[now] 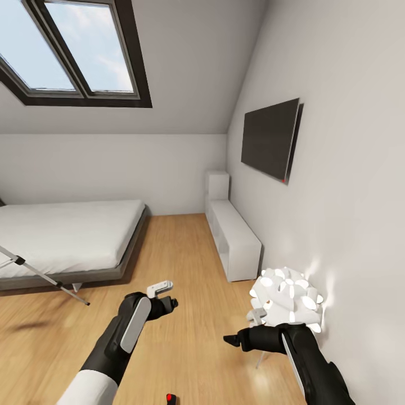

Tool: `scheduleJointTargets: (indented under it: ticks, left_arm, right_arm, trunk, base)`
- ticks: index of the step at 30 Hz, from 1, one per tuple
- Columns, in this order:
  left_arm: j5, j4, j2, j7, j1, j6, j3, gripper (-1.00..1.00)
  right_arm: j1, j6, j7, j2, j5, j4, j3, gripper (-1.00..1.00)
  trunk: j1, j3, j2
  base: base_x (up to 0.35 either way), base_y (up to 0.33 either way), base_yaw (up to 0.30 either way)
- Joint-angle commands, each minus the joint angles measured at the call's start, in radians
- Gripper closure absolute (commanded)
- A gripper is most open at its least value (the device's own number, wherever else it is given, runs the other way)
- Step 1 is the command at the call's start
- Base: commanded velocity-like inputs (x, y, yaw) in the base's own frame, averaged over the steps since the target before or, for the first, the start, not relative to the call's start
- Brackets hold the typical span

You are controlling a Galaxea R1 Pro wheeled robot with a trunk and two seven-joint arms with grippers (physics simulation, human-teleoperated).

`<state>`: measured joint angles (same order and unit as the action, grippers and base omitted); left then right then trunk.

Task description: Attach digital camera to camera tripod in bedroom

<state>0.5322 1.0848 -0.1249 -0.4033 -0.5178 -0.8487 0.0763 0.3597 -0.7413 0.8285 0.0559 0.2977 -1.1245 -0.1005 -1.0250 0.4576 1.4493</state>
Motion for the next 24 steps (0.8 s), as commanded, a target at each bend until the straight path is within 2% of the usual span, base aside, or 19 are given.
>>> scheduleJointTargets:
  ticks: [1,11,24]
  left_arm:
    - [0.01,-0.001,-0.002,-0.022,-0.001,-0.002,0.002,-1.0]
    - [0.014,-0.012,-0.017,-0.06,-0.001,0.001,0.006,-1.0]
    - [0.014,-0.014,-0.015,-0.06,-0.001,0.002,0.007,-1.0]
  right_arm:
    - [0.001,-0.004,0.01,0.001,0.01,0.0,-0.003,-1.0]
    - [0.001,-0.007,0.008,0.001,0.012,0.01,-0.003,-1.0]
    - [0.001,-0.007,0.008,0.002,0.011,0.011,-0.004,-1.0]
  trunk:
    - [0.0,0.001,0.001]
    - [0.0,0.001,0.001]
    - [-0.05,0.042,0.092]
  base:
    - [0.0,0.0,0.0]
    - [0.0,0.0,0.0]
    - [0.0,0.0,0.0]
